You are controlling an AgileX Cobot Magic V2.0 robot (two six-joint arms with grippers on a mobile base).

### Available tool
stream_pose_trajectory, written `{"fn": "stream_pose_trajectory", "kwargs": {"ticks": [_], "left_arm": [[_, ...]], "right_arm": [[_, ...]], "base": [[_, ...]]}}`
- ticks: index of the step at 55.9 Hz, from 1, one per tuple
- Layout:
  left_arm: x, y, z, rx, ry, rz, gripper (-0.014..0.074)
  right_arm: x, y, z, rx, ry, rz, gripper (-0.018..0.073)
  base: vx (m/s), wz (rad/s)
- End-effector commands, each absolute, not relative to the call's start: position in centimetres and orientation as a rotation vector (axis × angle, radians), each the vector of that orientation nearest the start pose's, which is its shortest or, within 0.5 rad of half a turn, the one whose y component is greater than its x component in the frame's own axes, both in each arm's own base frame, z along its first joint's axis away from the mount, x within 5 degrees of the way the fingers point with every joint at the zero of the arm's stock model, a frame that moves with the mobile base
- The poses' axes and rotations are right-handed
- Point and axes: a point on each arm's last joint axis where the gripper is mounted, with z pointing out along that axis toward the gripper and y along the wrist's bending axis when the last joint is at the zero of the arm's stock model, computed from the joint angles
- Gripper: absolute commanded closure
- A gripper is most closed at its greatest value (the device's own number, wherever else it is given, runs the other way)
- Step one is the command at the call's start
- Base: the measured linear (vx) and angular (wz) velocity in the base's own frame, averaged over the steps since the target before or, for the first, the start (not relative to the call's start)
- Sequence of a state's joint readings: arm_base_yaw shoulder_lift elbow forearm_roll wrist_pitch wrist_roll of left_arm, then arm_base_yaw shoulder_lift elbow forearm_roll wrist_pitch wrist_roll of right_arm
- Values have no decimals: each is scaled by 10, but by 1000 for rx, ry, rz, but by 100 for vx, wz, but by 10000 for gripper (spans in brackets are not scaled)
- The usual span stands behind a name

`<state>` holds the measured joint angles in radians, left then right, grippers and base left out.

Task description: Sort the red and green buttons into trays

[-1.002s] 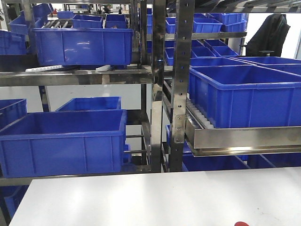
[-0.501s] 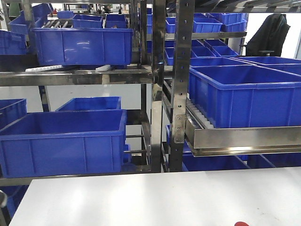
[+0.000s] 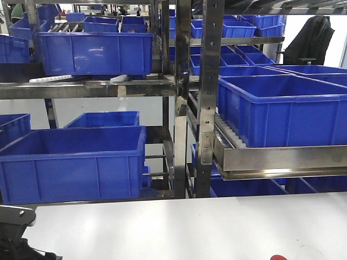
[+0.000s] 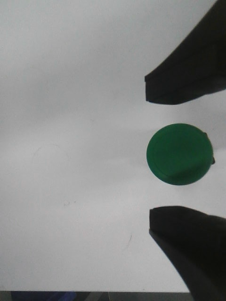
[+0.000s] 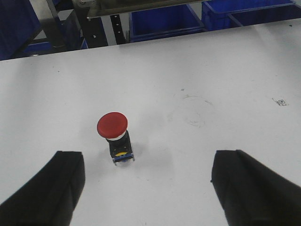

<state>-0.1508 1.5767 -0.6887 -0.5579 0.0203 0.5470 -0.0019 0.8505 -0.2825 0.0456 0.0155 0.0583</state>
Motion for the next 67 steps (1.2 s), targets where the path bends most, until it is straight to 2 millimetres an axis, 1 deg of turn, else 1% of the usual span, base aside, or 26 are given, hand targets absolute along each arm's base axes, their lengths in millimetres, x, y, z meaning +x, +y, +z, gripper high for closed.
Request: {"fn": "stream_pose_trajectory", "kwargs": {"ticks": [1, 16, 33, 41, 45, 53, 63, 67], "left_arm": [[302, -46, 184, 144, 2317, -77, 31], [312, -46, 160, 141, 2374, -54, 31], [318, -44, 148, 125, 2363, -11, 32], [319, -44, 145, 124, 2367, -5, 64], [319, -44, 143, 124, 2371, -4, 113], [319, -44, 142, 124, 2376, -4, 260], [319, -44, 142, 125, 2377, -5, 458], [319, -44, 142, 125, 2377, -5, 502]], "right_arm": [[163, -1, 239, 91, 1948, 54, -35], [163, -1, 239, 91, 1948, 54, -35], [163, -1, 238, 91, 1950, 54, -35], [168, -1, 234, 89, 1980, 51, -35], [173, -1, 229, 90, 1999, 50, -35], [186, 0, 218, 52, 2027, 29, -35], [205, 4, 208, -146, 2019, -26, -35], [212, 7, 205, -191, 1988, -18, -35]], "base": [[0, 0], [0, 0], [0, 0], [0, 0], [0, 0], [0, 0], [0, 0], [0, 0]]}}
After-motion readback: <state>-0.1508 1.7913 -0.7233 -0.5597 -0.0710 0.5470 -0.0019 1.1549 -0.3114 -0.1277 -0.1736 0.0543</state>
